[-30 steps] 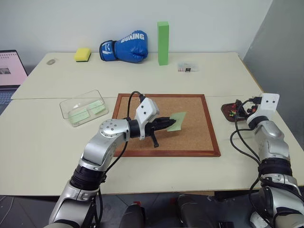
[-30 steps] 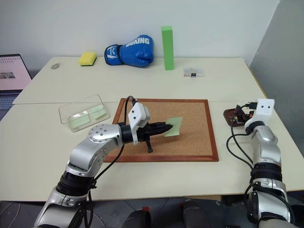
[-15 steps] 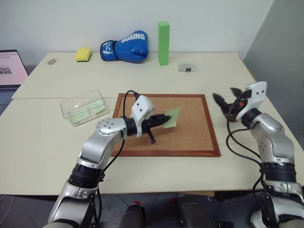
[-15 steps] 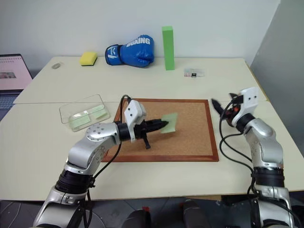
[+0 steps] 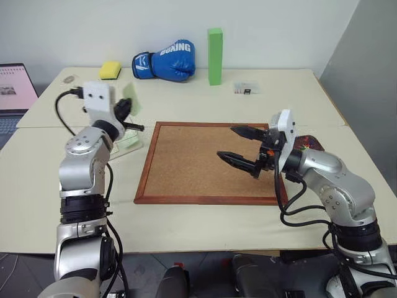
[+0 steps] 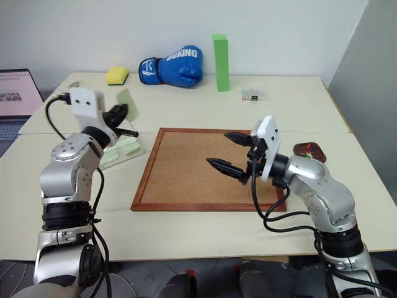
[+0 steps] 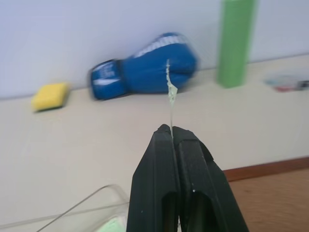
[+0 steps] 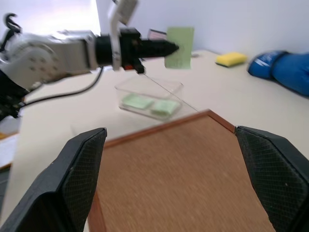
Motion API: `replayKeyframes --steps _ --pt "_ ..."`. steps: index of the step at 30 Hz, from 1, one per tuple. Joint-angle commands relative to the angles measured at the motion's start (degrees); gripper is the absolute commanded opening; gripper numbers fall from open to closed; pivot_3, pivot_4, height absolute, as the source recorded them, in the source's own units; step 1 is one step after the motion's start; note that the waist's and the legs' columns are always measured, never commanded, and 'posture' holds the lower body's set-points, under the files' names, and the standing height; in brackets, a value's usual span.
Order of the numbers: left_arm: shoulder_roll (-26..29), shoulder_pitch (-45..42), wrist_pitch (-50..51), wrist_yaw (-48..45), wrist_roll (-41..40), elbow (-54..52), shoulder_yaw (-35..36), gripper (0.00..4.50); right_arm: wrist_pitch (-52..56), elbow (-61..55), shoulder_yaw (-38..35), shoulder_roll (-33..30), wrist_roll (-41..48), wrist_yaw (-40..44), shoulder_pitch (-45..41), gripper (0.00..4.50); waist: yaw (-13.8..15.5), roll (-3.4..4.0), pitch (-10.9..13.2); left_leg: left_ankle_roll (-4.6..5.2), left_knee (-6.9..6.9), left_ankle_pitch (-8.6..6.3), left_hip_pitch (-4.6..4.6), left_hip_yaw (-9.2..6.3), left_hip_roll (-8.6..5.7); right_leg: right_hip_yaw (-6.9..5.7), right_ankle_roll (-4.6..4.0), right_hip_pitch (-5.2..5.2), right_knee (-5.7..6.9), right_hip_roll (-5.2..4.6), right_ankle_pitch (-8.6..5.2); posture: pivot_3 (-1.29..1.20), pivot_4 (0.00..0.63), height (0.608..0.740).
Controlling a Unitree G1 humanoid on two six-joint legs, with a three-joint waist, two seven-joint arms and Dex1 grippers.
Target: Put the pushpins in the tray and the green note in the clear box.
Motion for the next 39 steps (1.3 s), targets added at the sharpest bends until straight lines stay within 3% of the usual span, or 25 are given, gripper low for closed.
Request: replayKeyframes --steps 1,7,22,30,35,39 --pt "1.0 -1.4 0.3 5.8 1.9 1.7 2.7 0.0 1.7 -2.7 -0.6 1.0 2.9 -0.6 -3.6 4.5 0.0 -0.01 0.0 0.0 0.0 0.0 -0.02 -0.03 0.0 -0.02 0.0 0.0 -0.01 0.0 0.0 0.0 0.15 0.74" --pt "-0.4 -0.4 2.5 9.2 1.3 4.6 4.0 0.0 3.9 -2.9 -1.3 2.5 4.9 -2.3 -5.6 4.5 0.2 -0.01 0.0 -0.01 -0.02 0.0 -0.16 -0.16 -0.02 -0.15 -0.02 -0.03 -0.06 -0.04 0.0 0.0 0.15 0.74" --pt "-1.0 -0.6 3.1 9.1 0.8 3.7 1.9 2.73 5.6 -4.9 -2.9 0.7 5.5 -5.1 -3.0 4.5 0.1 -0.01 0.0 -0.02 -0.01 0.0 -0.24 -0.26 -0.02 -0.24 -0.02 -0.05 -0.04 -0.04 0.0 0.0 0.15 0.74" --pt "-4.5 3.0 0.3 0.8 -1.9 -7.9 -4.0 4.46 4.6 -5.4 -2.6 1.7 -1.4 -14.8 2.5 4.5 0.3 -0.03 0.0 -0.04 -0.01 0.0 -0.3 -0.25 -0.04 -0.23 -0.02 -0.07 -0.08 -0.07 0.0 0.0 0.15 0.74" --pt "-11.6 13.0 1.8 0.9 -2.3 -21.5 -12.0 4.46 0.5 -4.6 1.2 2.6 -16.5 -27.2 10.0 4.5 0.3 -0.03 0.0 -0.04 -0.03 0.0 -0.25 -0.19 -0.04 -0.16 -0.02 -0.06 -0.07 -0.08 0.0 0.0 0.15 0.74" --pt "-16.8 20.2 1.4 4.4 -0.3 -26.5 -14.9 4.46 -1.2 -4.9 0.9 6.9 -21.4 -33.7 14.9 4.5 0.3 -0.04 0.0 -0.06 -0.01 -0.01 -0.32 -0.09 -0.06 -0.06 -0.01 -0.18 -0.06 -0.11 0.0 0.0 0.15 0.74"
